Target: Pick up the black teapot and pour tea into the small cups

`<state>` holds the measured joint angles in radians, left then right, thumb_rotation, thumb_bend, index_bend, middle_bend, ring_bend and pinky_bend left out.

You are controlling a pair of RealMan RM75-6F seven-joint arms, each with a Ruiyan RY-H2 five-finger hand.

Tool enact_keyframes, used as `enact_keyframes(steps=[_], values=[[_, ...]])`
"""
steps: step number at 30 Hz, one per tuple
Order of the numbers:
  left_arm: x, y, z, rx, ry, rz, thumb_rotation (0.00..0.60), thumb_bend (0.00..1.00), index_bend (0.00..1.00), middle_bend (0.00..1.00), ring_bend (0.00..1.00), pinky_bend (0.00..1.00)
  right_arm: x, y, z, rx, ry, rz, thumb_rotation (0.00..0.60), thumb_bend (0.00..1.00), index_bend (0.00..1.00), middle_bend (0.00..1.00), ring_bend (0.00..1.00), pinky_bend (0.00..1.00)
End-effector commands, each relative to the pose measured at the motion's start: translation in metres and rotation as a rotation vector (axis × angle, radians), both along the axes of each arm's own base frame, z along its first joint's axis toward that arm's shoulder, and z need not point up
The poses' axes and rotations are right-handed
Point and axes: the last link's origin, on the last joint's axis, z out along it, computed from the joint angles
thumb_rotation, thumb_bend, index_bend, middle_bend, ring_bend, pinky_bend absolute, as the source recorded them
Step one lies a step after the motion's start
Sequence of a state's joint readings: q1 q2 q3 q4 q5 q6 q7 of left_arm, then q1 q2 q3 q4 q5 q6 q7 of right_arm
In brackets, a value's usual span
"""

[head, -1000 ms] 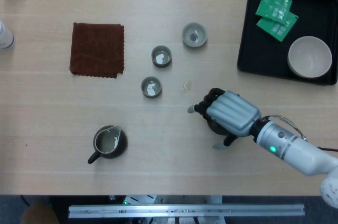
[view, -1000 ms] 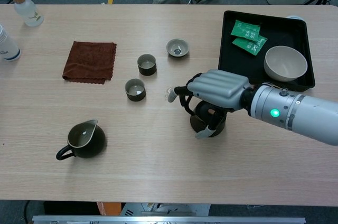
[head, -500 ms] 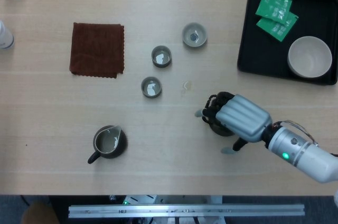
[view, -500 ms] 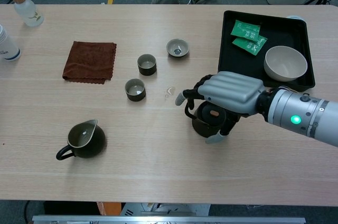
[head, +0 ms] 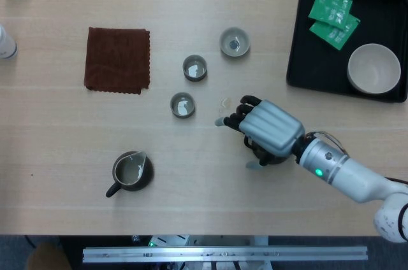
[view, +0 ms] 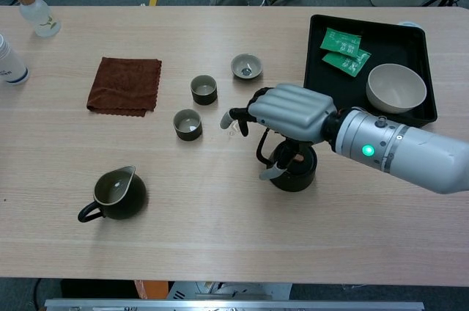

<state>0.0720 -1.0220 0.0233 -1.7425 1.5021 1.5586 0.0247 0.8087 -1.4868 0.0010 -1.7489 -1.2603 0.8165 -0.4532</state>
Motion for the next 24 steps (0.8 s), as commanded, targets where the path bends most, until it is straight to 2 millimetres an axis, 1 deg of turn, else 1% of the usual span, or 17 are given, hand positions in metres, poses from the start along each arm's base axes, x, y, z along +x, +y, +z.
enact_keyframes(steps=[1,7,12,15,20,24], values=[[-0.001,-0.001,0.0,0.001,0.0,0.004,0.6,0.3,0.16,0.12,0.11,0.13,0.003,-0.004,-0.011,0.013,0.043,0.015,0.474,0.0,0.21,0.4,0.29,0.18],[-0.002,-0.002,0.0,-0.006,-0.002,0.01,0.6,0.3,0.16,0.12,0.11,0.13,-0.003,-0.006,-0.021,0.027,0.1,0.003,0.472,0.0,0.21,0.42,0.29,0.18],[-0.003,-0.003,0.0,-0.011,-0.004,0.018,0.6,0.3,0.16,0.12,0.11,0.13,-0.006,-0.006,-0.02,0.027,0.104,-0.012,0.472,0.0,0.21,0.44,0.3,0.18],[-0.003,-0.003,0.0,-0.011,-0.004,0.016,0.6,0.3,0.16,0.12,0.11,0.13,-0.008,-0.005,-0.014,0.019,0.101,-0.016,0.469,0.0,0.21,0.45,0.33,0.18],[-0.003,-0.003,-0.001,-0.019,-0.001,0.016,0.6,0.3,0.16,0.12,0.11,0.13,-0.014,-0.002,0.001,0.0,0.087,-0.03,0.471,0.0,0.21,0.48,0.41,0.18],[-0.002,-0.003,-0.003,-0.023,-0.001,0.012,0.6,0.3,0.16,0.12,0.11,0.13,-0.02,0.0,0.014,-0.019,0.085,-0.038,0.472,0.0,0.21,0.49,0.45,0.18]])
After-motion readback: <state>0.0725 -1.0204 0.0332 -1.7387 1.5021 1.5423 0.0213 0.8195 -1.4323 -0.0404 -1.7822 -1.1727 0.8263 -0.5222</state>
